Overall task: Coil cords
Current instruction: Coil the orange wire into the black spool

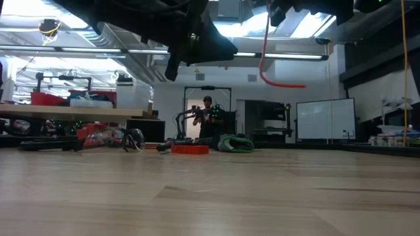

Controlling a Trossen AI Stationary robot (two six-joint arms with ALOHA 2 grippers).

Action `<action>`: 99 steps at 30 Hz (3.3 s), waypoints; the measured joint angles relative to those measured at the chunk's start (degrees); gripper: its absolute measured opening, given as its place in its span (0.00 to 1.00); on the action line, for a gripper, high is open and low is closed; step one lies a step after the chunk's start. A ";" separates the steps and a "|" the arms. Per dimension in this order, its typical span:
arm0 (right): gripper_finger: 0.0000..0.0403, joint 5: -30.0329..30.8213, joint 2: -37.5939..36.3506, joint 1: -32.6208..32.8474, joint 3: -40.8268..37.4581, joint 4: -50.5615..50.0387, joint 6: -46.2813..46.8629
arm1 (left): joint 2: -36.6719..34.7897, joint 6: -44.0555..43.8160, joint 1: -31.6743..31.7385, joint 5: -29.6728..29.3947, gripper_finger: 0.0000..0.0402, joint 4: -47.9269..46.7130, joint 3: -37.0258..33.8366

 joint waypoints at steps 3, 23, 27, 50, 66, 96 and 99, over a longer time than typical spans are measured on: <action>0.01 1.53 0.35 0.00 0.00 0.96 0.00 | 0.00 0.01 0.34 1.00 0.17 0.09 0.00; 0.01 1.37 6.84 0.41 0.00 16.44 6.73 | -0.02 7.34 1.17 1.13 0.22 0.82 0.00; 0.01 2.61 6.86 1.87 0.00 17.60 6.89 | -0.02 7.53 1.45 1.13 0.22 0.86 0.00; 0.01 5.43 6.86 2.96 0.00 15.15 4.04 | -0.02 7.19 0.54 1.22 0.20 0.91 0.02; 0.01 6.86 6.86 2.97 0.00 15.43 4.00 | -0.02 6.38 0.56 2.91 0.20 0.97 0.04; 0.01 7.95 6.81 2.99 0.00 19.54 4.24 | -0.07 7.08 0.60 2.87 0.20 0.93 0.04; 0.01 7.97 6.81 3.02 0.00 20.75 4.28 | -0.07 7.07 0.63 2.87 0.20 0.93 0.04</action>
